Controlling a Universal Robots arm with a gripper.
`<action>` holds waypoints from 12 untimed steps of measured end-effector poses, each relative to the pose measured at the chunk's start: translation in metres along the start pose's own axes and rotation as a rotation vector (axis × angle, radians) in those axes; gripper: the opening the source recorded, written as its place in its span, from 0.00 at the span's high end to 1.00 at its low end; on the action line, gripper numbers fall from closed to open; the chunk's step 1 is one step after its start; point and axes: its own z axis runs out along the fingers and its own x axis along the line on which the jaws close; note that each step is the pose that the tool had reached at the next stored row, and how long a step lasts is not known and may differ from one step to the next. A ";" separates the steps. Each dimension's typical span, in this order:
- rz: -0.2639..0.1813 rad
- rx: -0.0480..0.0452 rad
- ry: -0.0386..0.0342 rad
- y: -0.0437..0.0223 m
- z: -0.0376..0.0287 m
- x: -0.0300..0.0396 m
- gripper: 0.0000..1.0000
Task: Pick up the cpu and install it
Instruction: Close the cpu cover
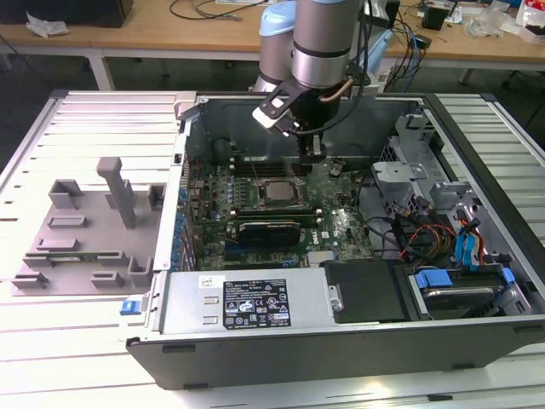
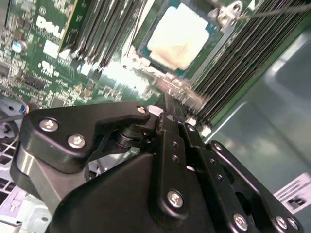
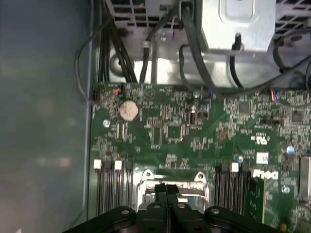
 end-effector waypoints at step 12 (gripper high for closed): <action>0.000 0.0403 0.0015 -0.0021 0.0007 0.0002 0.89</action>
